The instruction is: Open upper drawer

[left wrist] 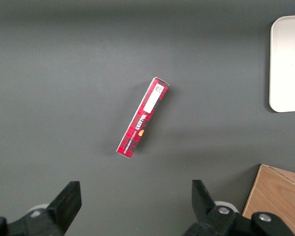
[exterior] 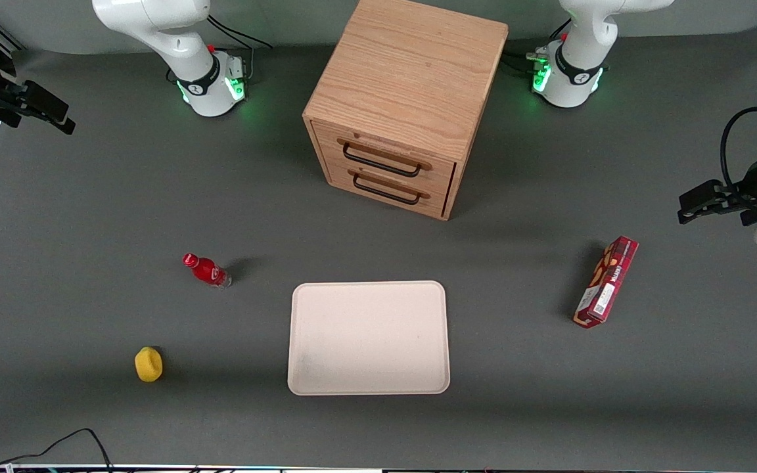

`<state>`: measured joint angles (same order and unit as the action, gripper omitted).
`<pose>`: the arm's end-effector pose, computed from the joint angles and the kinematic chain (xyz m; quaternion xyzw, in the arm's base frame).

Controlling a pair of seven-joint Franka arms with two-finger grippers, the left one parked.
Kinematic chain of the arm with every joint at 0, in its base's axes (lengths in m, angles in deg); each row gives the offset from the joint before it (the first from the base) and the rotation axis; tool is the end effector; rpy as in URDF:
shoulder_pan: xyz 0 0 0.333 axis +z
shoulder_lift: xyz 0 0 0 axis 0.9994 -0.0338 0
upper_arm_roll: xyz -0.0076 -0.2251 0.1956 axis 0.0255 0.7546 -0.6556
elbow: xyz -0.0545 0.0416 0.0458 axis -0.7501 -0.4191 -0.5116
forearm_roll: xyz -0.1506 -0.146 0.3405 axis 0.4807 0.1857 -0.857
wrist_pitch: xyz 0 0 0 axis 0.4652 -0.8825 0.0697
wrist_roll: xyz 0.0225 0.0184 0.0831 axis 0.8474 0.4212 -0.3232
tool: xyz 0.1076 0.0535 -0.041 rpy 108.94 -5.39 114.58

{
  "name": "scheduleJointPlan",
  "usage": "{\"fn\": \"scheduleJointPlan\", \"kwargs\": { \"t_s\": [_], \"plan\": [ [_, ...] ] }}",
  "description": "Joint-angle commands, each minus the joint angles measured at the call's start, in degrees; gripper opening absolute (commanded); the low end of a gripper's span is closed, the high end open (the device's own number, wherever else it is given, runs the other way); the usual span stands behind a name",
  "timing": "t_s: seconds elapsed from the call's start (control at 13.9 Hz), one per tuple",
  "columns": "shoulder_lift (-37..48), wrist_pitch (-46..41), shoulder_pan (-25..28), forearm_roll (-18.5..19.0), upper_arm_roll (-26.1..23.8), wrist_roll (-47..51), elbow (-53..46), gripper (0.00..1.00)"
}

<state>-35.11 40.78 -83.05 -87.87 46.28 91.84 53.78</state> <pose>0.4704 0.0045 0.6317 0.9955 -0.0907 -0.0275 0.0067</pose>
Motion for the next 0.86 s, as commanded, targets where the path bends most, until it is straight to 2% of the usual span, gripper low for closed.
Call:
{"fn": "scheduleJointPlan", "kwargs": {
  "t_s": [0.0,0.29,0.5,0.65,0.79],
  "plan": [
    [-0.12,-0.93,-0.18,-0.49,0.06,0.54,-0.90,1.00],
    [-0.74,-0.93,-0.09,-0.76,0.06,1.15,-2.39,1.00],
    [-0.74,-1.63,1.05,-1.37,-0.99,-4.78,-2.83,1.00],
    [-1.17,-2.87,0.96,-4.08,-4.85,-11.22,-3.44,1.00],
    [-2.57,-2.61,1.05,-8.73,-6.61,-11.59,-4.32,1.00]
  ]
}}
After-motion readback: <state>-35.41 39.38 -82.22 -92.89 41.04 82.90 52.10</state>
